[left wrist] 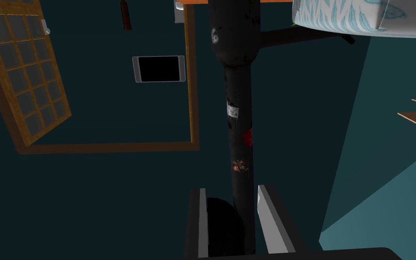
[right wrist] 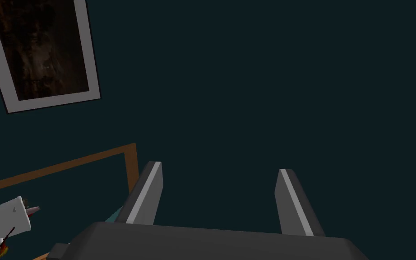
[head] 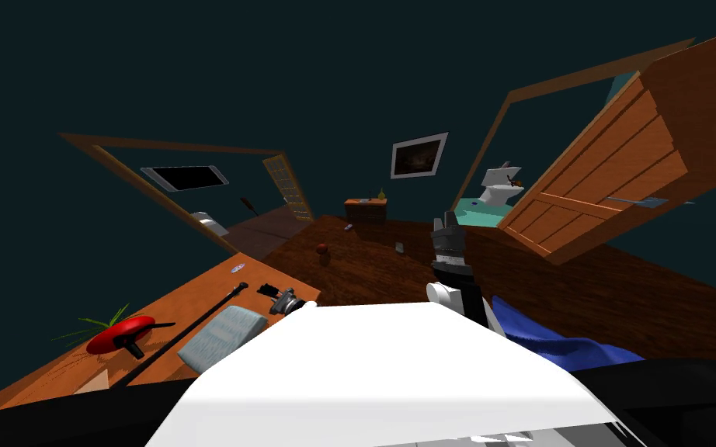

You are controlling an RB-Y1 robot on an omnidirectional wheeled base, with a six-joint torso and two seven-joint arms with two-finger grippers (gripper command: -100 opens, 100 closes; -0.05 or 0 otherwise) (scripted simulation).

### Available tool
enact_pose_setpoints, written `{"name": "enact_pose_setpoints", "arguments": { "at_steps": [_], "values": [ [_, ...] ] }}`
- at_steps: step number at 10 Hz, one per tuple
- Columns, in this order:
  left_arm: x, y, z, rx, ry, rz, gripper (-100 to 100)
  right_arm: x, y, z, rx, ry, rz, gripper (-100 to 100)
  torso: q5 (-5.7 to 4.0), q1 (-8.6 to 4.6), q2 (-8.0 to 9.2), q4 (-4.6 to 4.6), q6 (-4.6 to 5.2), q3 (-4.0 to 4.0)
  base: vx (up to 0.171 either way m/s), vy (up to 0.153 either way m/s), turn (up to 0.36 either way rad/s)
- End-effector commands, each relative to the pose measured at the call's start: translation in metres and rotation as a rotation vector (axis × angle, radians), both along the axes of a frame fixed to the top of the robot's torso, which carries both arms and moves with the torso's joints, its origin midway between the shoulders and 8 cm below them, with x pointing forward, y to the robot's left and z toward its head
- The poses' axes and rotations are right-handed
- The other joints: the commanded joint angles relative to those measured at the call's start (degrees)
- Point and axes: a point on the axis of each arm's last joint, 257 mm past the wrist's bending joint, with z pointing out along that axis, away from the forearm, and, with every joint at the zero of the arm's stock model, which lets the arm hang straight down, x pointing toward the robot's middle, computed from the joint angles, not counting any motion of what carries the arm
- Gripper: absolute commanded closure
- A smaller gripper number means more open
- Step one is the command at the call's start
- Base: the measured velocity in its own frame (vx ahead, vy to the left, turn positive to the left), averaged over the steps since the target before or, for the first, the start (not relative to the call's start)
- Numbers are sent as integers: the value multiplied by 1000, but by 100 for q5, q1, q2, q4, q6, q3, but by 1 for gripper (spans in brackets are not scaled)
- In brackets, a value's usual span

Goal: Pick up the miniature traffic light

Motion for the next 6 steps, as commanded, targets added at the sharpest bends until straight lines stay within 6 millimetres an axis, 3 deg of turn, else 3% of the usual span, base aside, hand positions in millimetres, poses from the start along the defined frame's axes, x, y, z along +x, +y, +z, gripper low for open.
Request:
{"name": "enact_pose_setpoints", "arguments": {
  "at_steps": [1, 3, 4, 5, 6],
  "values": [
    [-36, 31, -7, -18, 5, 42, 100, 0, 0, 0, 0, 0, 0, 0, 0, 0, 0, 0, 0, 0, 60, -146, -282],
    [-37, 36, -4, -12, -3, 43, 100, 0, 0, 0, 0, 0, 0, 0, 6, -1, -12, -2, 2, -7, 30, -79, -46],
    [-65, 59, -5, -6, 18, 74, 100, 0, 0, 0, 0, 0, 0, 0, 10, 20, -6, -2, -2, -4, 44, -72, -184],
    [-65, 59, -5, -12, 1, 74, 100, 0, 0, 0, 0, 0, 0, 0, 15, 20, -11, -1, 5, -6, 37, -68, -107],
    [-92, 82, -4, -4, 20, 105, 100, 0, 0, 0, 0, 0, 0, 0, 16, 23, -12, 0, 6, -7, 42, -103, -218]
  ]
}}
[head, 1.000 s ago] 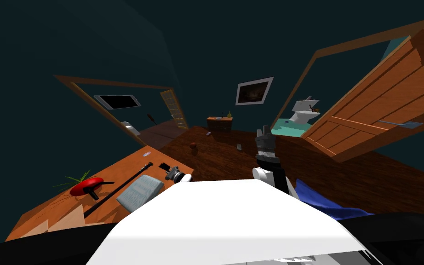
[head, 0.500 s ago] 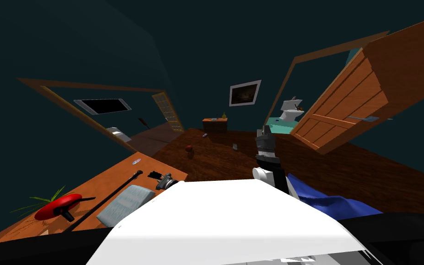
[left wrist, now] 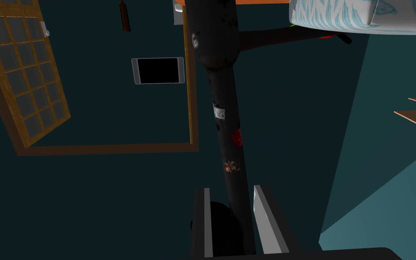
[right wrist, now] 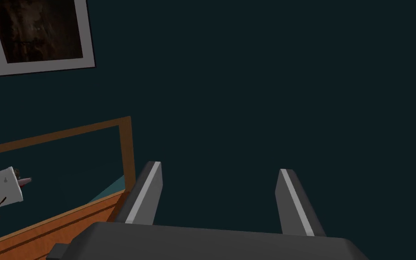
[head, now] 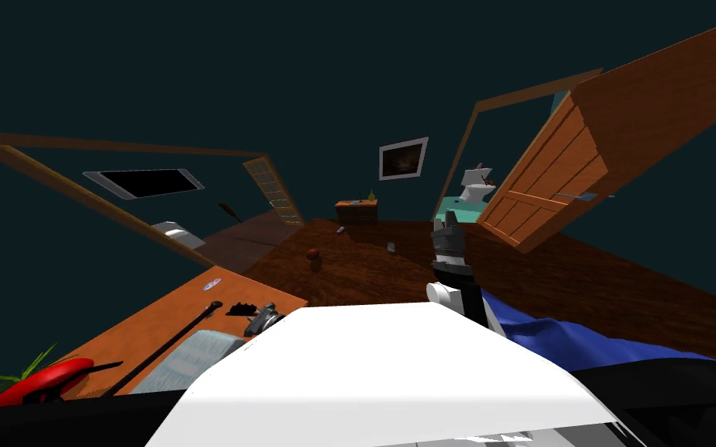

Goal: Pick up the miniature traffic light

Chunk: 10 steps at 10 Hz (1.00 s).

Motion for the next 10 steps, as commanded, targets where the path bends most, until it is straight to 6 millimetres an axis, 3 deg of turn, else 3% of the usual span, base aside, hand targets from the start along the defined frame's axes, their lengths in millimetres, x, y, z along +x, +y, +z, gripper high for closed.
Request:
{"name": "enact_pose_setpoints", "arguments": {
  "at_steps": [1, 3, 4, 6, 7, 8, 9, 10],
  "values": [
    [-2, 9, 2, 4, -15, 1, 100, 0, 0, 0, 0, 0, 0, 0, 0, 0, 0, 0, 0, 0, 34, -82, -78],
    [-16, 12, -4, -3, -10, 16, 100, 0, 0, 0, 0, 0, 0, 0, 4, 17, 5, 0, -6, 2, 9, -20, 9],
    [-43, 35, 0, 2, -9, 48, 100, 0, 0, 0, 0, 0, 0, 0, 7, 31, 11, 1, -7, 6, 28, -69, -201],
    [-43, 35, 0, 1, -12, 48, 100, 0, 0, 0, 0, 0, 0, 0, 3, 13, 7, 3, -3, 5, 27, -46, -50],
    [-71, 56, 6, 12, -1, 80, 100, 0, 0, 0, 0, 0, 0, 0, 4, 22, 8, 3, -4, 5, 53, -85, -200],
    [-71, 56, 6, 8, -15, 81, 100, 0, 0, 0, 0, 0, 0, 0, 2, 9, -1, 2, 2, 0, 45, -77, -115],
    [-99, 77, 14, 18, -14, 113, 100, 0, 0, 0, 0, 0, 0, 0, -1, 5, 0, 0, -3, 0, 55, -93, -179],
    [-99, 77, 14, 17, -20, 113, 100, 0, 0, 0, 0, 0, 0, 0, -5, 2, -3, -2, -3, -3, 48, -76, -105]
  ]
}}
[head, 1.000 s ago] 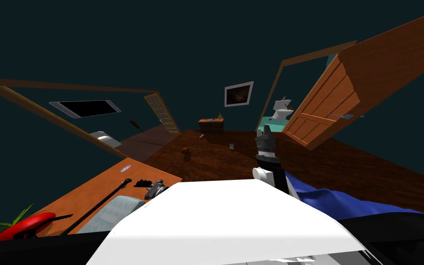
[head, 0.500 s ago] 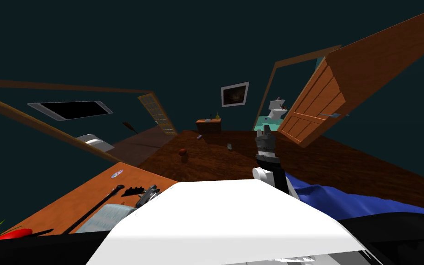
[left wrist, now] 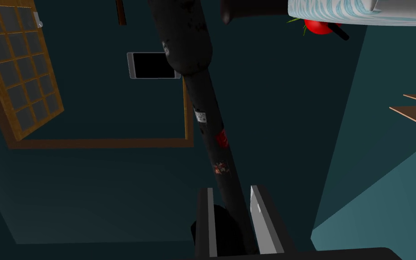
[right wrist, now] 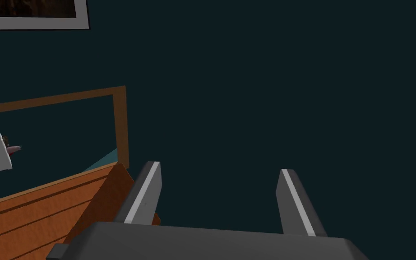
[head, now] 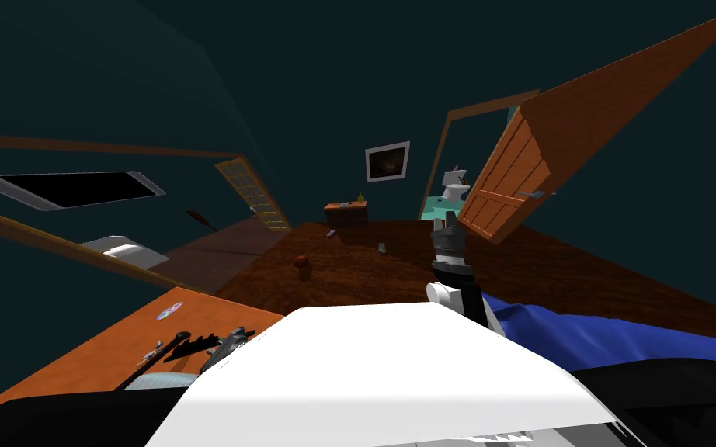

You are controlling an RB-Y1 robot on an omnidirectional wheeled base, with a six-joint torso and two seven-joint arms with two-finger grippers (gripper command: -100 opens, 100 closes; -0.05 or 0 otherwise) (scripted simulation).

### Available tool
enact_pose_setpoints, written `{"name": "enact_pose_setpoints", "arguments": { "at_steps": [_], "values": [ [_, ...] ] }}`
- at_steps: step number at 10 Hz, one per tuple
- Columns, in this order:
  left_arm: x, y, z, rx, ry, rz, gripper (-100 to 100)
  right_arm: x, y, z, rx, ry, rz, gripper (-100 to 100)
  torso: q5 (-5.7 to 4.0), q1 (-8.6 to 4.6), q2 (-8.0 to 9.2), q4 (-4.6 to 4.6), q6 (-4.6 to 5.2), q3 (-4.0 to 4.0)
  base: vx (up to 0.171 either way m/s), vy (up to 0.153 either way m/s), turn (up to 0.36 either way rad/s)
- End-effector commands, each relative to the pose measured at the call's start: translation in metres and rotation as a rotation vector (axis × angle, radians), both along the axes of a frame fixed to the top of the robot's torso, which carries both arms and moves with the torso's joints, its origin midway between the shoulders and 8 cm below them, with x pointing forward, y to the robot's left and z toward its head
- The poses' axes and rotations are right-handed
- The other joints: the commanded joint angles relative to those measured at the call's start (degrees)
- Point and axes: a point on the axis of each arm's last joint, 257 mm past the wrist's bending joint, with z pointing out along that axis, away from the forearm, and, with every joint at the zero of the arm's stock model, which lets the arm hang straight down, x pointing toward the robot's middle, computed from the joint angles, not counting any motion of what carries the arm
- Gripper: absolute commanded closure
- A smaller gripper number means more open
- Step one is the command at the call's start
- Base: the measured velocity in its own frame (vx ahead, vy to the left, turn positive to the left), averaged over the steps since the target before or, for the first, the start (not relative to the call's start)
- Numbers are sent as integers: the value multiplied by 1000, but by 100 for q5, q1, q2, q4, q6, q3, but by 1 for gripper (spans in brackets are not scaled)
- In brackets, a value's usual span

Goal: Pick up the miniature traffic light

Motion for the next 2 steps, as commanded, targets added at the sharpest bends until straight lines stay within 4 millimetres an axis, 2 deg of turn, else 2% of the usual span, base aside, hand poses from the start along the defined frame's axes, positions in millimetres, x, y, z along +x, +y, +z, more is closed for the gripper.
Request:
{"name": "enact_pose_setpoints", "arguments": {
  "at_steps": [1, 2],
  "values": [
    [0, 0, 0, 0, 0, 0, 100, 0, 0, 0, 0, 0, 0, 0, 0, 0, 0, 0, 0, 0, 15, -25, 2],
    [-1, 0, 0, -1, -2, 1, 0, 0, 0, 0, 0, 0, 0, 0, 3, 12, 5, 0, 2, 2, 3, -6, 1]
  ]
}}
